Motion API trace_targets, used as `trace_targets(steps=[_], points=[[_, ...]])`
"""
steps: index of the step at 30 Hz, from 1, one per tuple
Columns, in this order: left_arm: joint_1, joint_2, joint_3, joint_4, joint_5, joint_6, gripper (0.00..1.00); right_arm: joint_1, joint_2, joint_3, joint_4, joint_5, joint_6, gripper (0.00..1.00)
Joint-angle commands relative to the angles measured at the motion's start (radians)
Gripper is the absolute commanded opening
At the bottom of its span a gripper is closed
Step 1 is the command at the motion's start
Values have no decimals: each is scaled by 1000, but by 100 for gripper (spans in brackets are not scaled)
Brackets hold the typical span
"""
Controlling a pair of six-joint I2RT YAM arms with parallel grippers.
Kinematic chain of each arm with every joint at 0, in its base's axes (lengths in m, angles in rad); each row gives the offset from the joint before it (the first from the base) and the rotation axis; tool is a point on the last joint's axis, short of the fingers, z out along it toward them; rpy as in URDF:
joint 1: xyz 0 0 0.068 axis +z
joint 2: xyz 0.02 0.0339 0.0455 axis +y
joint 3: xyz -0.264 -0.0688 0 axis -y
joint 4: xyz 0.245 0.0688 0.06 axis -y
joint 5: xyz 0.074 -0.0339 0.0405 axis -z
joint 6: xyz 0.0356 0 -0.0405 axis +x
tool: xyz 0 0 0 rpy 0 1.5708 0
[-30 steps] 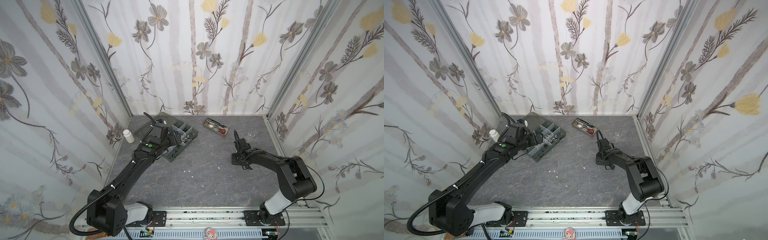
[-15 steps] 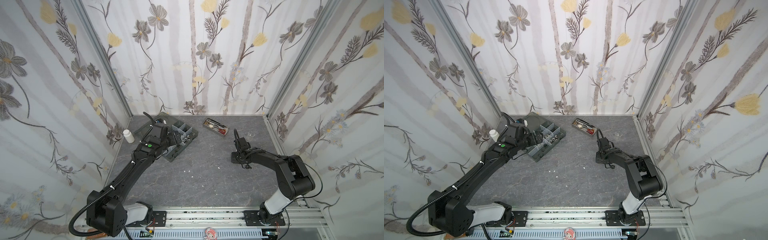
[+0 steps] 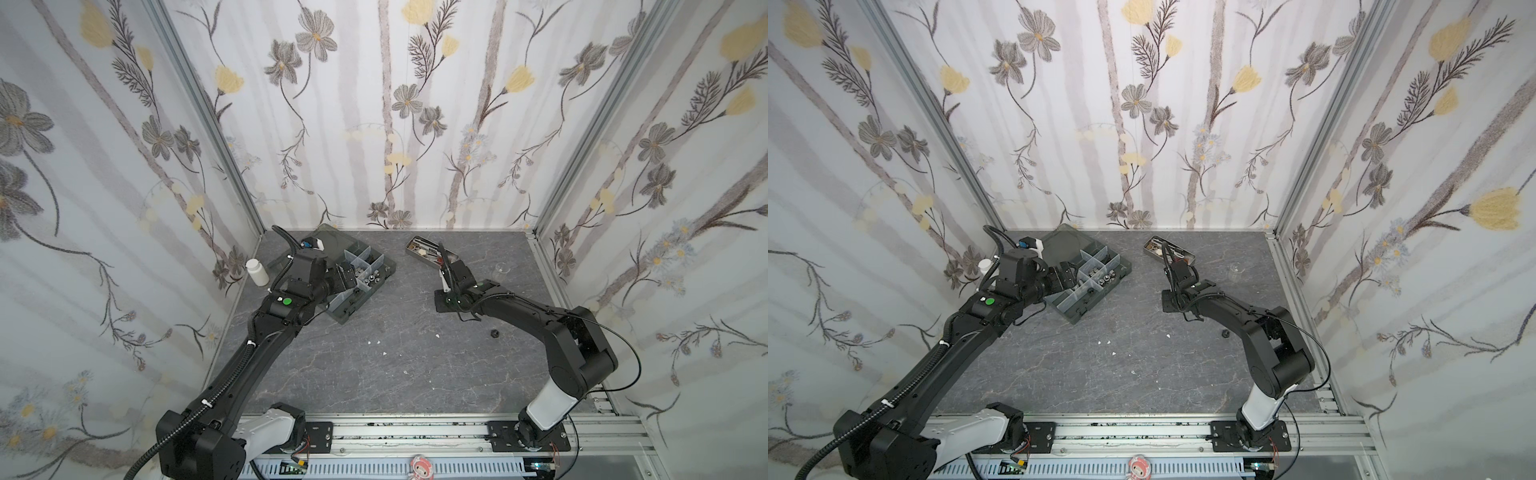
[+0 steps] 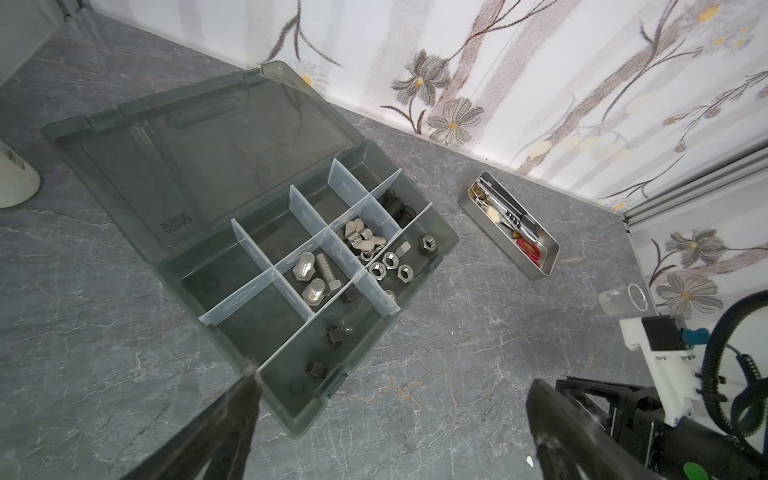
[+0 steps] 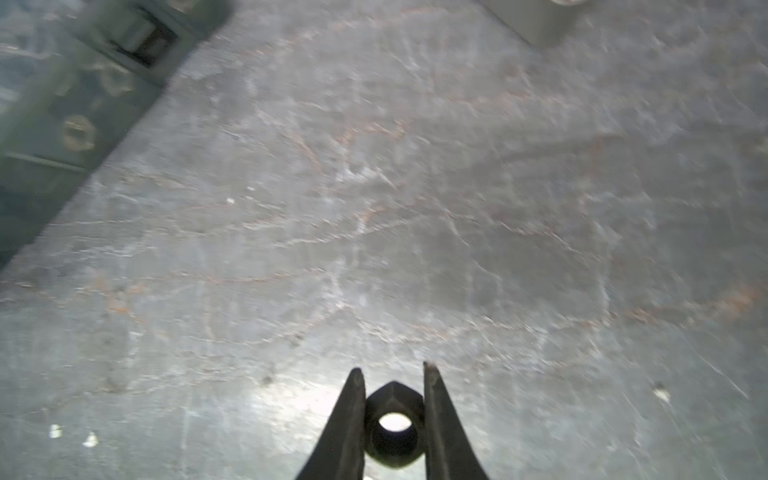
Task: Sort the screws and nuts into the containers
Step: 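Carry the black nut with the right gripper into the organizer and open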
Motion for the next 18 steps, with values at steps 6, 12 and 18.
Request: trace_targets(steps=[6,12,18], points=[[12,-74,-58,-5,-24,24,100,104,153,232,54,-124,30,13],[14,-125,-70,-5,-25,31,100,156,259,347,143,-225,72,13],[14,-160,-68,-16,-4,33,100,222,371,474,217,-278,115,13]])
